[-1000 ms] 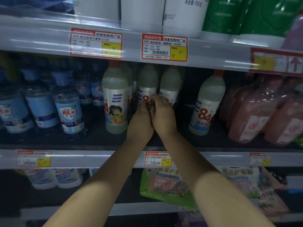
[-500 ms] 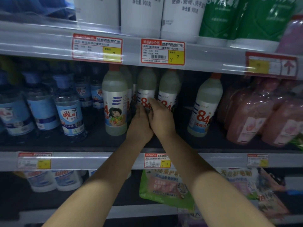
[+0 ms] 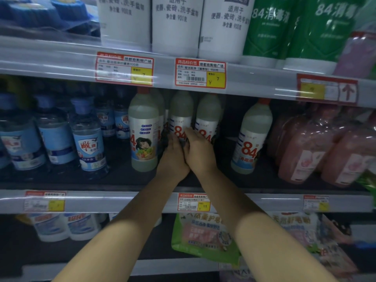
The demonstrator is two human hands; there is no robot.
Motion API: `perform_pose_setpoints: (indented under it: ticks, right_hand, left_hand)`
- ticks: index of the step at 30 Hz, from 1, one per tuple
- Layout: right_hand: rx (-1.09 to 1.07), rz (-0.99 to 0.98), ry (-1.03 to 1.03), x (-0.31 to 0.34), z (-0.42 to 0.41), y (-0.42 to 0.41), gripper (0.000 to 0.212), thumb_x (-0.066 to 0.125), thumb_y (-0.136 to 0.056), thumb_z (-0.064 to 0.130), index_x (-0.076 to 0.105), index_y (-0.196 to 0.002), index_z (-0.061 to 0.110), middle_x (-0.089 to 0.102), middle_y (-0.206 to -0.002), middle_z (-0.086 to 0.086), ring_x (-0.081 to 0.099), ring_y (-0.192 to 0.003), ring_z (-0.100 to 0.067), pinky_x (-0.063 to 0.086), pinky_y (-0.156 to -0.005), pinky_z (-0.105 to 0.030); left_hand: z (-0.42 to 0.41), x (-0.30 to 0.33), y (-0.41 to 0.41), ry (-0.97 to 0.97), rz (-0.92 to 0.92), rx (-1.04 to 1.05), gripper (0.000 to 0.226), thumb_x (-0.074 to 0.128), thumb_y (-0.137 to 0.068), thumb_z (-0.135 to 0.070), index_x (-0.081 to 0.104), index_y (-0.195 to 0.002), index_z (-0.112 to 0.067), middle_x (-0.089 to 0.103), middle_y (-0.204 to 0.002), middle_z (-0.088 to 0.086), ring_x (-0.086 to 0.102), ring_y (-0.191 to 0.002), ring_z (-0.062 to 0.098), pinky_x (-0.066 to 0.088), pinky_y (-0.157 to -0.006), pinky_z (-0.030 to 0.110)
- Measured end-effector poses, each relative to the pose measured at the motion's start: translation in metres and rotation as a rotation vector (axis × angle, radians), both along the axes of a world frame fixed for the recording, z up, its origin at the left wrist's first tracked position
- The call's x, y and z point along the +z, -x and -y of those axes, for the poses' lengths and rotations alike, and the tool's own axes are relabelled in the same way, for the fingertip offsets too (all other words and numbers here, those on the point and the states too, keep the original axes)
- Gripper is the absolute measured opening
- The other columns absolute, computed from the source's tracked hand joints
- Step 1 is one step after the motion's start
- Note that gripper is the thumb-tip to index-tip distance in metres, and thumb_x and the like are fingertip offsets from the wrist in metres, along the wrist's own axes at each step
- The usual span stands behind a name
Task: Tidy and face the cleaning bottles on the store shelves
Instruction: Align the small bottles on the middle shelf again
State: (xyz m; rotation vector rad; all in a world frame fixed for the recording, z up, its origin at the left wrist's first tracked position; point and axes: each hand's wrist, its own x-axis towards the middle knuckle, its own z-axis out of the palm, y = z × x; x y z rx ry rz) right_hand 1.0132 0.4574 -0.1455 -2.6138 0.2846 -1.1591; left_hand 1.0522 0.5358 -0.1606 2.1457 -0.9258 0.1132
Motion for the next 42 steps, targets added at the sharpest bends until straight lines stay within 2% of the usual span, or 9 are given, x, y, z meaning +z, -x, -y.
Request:
perform_pose_setpoints:
  ticks: [8,12,15,18,22,28,32,36,42]
  right_hand:
    - [0.045,0.061,-0.188,0.008,-0.002,0.005,0.039,0.051,-0.088,0.001,0.057,-0.126,0.008,0.063,-0.12,-0.012,0.059,-0.109,-0.023,0.048,-0.094,-0.035]
    - [0.122,0.128,-0.481,0.022,-0.021,0.012,0.038,0.055,-0.087,0.001,0.054,-0.126,0.002,0.061,-0.121,-0.015,0.058,-0.11,-0.026,0.046,-0.097,-0.036]
    - [0.264,0.081,-0.56,0.029,-0.048,0.017,0.049,0.06,-0.083,0.0,0.049,-0.131,0.002,0.057,-0.128,-0.014,0.055,-0.115,-0.025,0.044,-0.098,-0.032]
    - [0.408,-0.093,-0.573,0.027,-0.07,0.017,0.061,0.068,-0.08,0.009,0.042,-0.135,0.011,0.053,-0.133,-0.006,0.05,-0.116,-0.011,0.04,-0.094,-0.023]
    - [0.409,-0.154,-0.606,0.021,-0.076,0.008,0.069,0.072,-0.077,0.011,0.038,-0.137,0.011,0.051,-0.134,-0.008,0.05,-0.121,-0.019,0.043,-0.102,-0.035]
    - [0.345,-0.095,-0.58,0.008,-0.075,0.013,0.064,0.074,-0.076,0.015,0.042,-0.131,0.008,0.056,-0.127,-0.01,0.055,-0.115,-0.022,0.047,-0.096,-0.041]
    - [0.279,0.006,-0.589,-0.001,-0.071,0.017,0.065,0.076,-0.075,0.02,0.044,-0.129,0.008,0.057,-0.125,-0.008,0.055,-0.114,-0.019,0.048,-0.094,-0.035]
    - [0.212,0.065,-0.523,-0.01,-0.067,0.014,0.064,0.075,-0.075,0.018,0.043,-0.13,0.009,0.057,-0.125,-0.009,0.055,-0.114,-0.021,0.049,-0.094,-0.039]
    - [0.228,0.069,-0.538,-0.014,-0.062,0.012,0.062,0.068,-0.081,0.013,0.039,-0.136,0.012,0.054,-0.13,-0.007,0.053,-0.12,-0.018,0.046,-0.099,-0.036]
  left_hand:
    - [-0.011,0.018,0.023,0.023,0.104,0.022,0.067,0.04,-0.097,-0.019,-0.002,-0.145,0.0,0.001,-0.155,0.021,0.009,-0.143,0.025,0.013,-0.113,0.028]
    - [-0.049,0.021,0.05,0.399,0.378,-0.074,0.048,0.04,-0.082,-0.002,0.046,-0.13,0.003,0.05,-0.133,0.021,0.044,-0.125,0.026,0.029,-0.106,0.02]
    - [-0.081,0.012,0.051,0.597,0.513,0.047,0.042,0.04,-0.073,0.0,0.057,-0.112,-0.002,0.058,-0.116,0.019,0.048,-0.112,0.023,0.032,-0.102,0.021]
    - [-0.098,0.009,0.029,0.597,0.358,0.298,0.045,0.048,-0.08,-0.005,0.043,-0.125,0.001,0.044,-0.129,0.025,0.038,-0.124,0.03,0.028,-0.108,0.033]
    - [-0.103,0.018,0.005,0.527,-0.162,0.163,0.042,0.05,-0.09,-0.014,0.04,-0.131,-0.007,0.052,-0.124,0.006,0.048,-0.117,0.019,0.038,-0.097,0.031]
    - [-0.106,0.009,0.007,0.504,-0.023,0.07,0.03,0.054,-0.087,-0.018,0.055,-0.117,-0.017,0.061,-0.111,0.003,0.059,-0.1,0.014,0.047,-0.084,0.026]
    - [-0.102,0.008,0.006,0.483,-0.041,0.072,0.03,0.055,-0.089,-0.009,0.057,-0.118,-0.017,0.06,-0.108,0.007,0.056,-0.089,0.003,0.042,-0.074,0.005]
    - [-0.093,0.004,0.002,0.429,-0.093,0.012,0.031,0.059,-0.086,-0.012,0.056,-0.117,-0.014,0.061,-0.111,0.008,0.059,-0.1,0.015,0.048,-0.087,0.026]
    - [-0.087,0.012,-0.002,0.465,-0.251,-0.025,0.031,0.066,-0.083,-0.012,0.05,-0.109,-0.018,0.058,-0.094,-0.008,0.056,-0.089,0.003,0.042,-0.072,0.007]
